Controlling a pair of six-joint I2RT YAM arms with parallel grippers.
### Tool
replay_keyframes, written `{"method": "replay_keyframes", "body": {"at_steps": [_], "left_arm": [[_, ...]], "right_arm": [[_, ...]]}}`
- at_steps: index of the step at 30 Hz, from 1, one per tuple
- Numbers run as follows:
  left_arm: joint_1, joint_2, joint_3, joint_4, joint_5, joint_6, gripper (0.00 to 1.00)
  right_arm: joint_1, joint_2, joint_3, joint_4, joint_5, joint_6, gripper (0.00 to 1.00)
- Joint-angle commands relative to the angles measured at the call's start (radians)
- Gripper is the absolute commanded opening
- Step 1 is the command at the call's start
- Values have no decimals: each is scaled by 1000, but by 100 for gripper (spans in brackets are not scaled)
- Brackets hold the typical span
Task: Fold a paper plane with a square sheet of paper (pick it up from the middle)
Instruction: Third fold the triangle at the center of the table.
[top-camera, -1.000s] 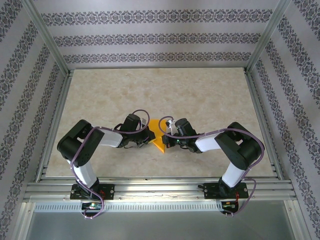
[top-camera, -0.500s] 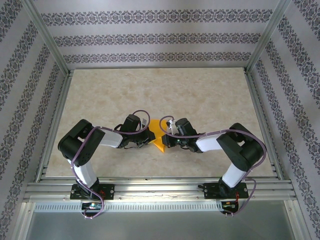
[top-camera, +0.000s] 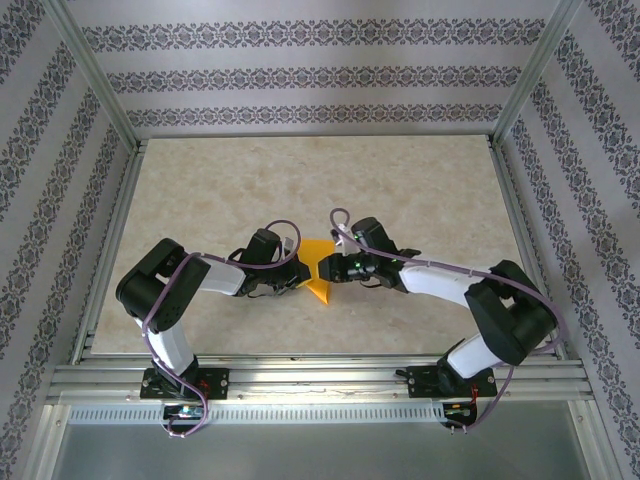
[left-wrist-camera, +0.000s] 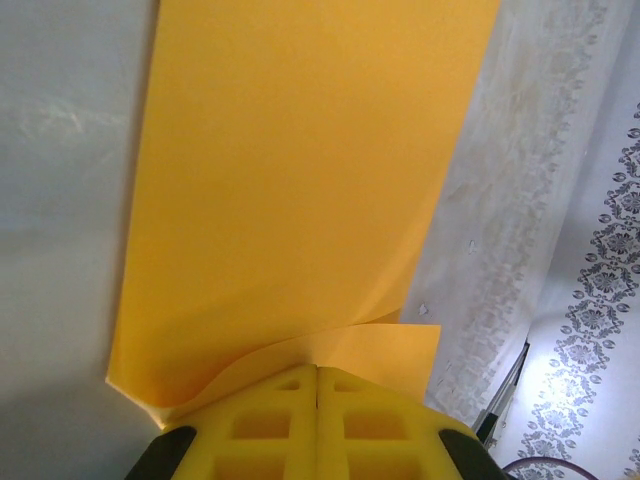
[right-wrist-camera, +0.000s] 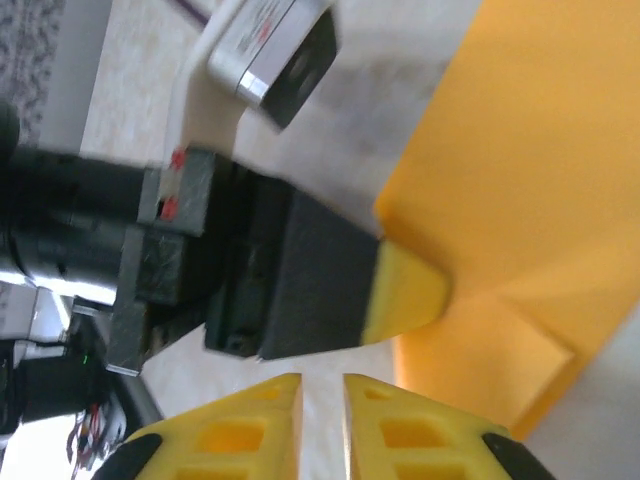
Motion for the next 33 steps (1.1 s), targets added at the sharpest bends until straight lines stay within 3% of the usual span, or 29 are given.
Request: {"method": "replay_keyframes", "body": {"at_steps": [1,7,33], "left_arm": [[-13,42,-14,-37,-19,21,0],[-12,46,-14,-35,-14,21,0],[-12,49,-10,-31,-10,20,0]], "right_arm": [[51,46,57,-99,-51,35,12],[85,122,121,-178,3,21,4],[72,216,117,-265,49,-5,4]]}}
